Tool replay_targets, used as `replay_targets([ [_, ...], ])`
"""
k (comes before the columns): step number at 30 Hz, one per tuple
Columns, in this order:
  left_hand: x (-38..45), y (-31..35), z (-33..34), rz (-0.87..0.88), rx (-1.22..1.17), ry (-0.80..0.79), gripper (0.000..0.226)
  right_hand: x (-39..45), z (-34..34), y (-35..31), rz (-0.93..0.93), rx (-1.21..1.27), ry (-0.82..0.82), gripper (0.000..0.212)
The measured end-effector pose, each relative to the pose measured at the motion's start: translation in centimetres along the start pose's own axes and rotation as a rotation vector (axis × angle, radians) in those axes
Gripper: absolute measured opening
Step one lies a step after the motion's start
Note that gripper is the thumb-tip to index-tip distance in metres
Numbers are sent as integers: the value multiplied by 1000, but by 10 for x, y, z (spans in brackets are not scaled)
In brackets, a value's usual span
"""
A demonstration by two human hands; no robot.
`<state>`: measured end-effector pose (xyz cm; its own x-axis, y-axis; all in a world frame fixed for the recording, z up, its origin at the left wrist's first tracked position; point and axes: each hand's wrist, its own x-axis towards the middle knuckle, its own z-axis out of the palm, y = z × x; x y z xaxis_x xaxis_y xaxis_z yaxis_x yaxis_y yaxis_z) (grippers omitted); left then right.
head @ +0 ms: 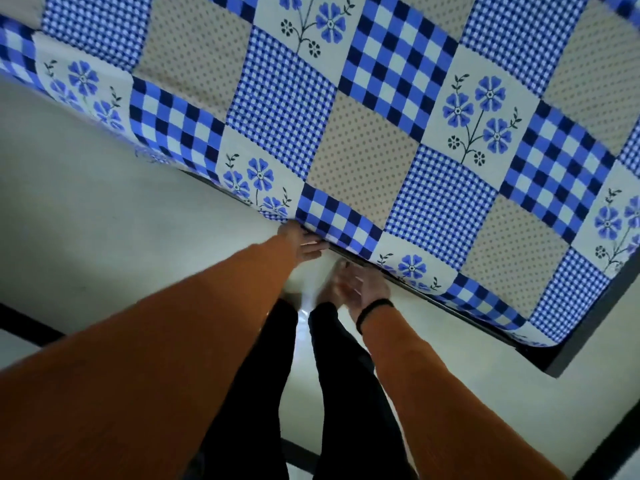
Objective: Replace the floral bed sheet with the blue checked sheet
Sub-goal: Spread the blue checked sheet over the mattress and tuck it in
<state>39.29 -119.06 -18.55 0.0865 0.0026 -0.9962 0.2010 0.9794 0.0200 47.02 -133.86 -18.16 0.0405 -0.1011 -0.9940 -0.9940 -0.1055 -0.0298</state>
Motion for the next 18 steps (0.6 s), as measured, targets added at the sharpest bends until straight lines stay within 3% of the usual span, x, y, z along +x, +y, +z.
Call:
replay_targets([
  [2,-11,8,-19,-47,261,29,43,-17,15,16,-151,-637,-55,22],
  [5,-20,23,-52,88,282,270,28,-50,55,13,-823,-1454,-127,11],
  [7,-23,37,-85,287,189,457,25,-76,98,2,-1222,-1624,-259,11],
  [9,-22,58,-116,471,-49,554,35,-85,142,-5,-1451,-1713,-320,16],
  [12,-11,102,-150,571,-154,616,53,-82,204,-6,-1578,-1974,-344,29],
  [14,-12,126,-156,578,-111,644,62,-80,229,-1,-1619,-2145,-260,36],
  [18,0,136,-172,622,55,574,53,-85,251,22,-1692,-2378,-159,24],
])
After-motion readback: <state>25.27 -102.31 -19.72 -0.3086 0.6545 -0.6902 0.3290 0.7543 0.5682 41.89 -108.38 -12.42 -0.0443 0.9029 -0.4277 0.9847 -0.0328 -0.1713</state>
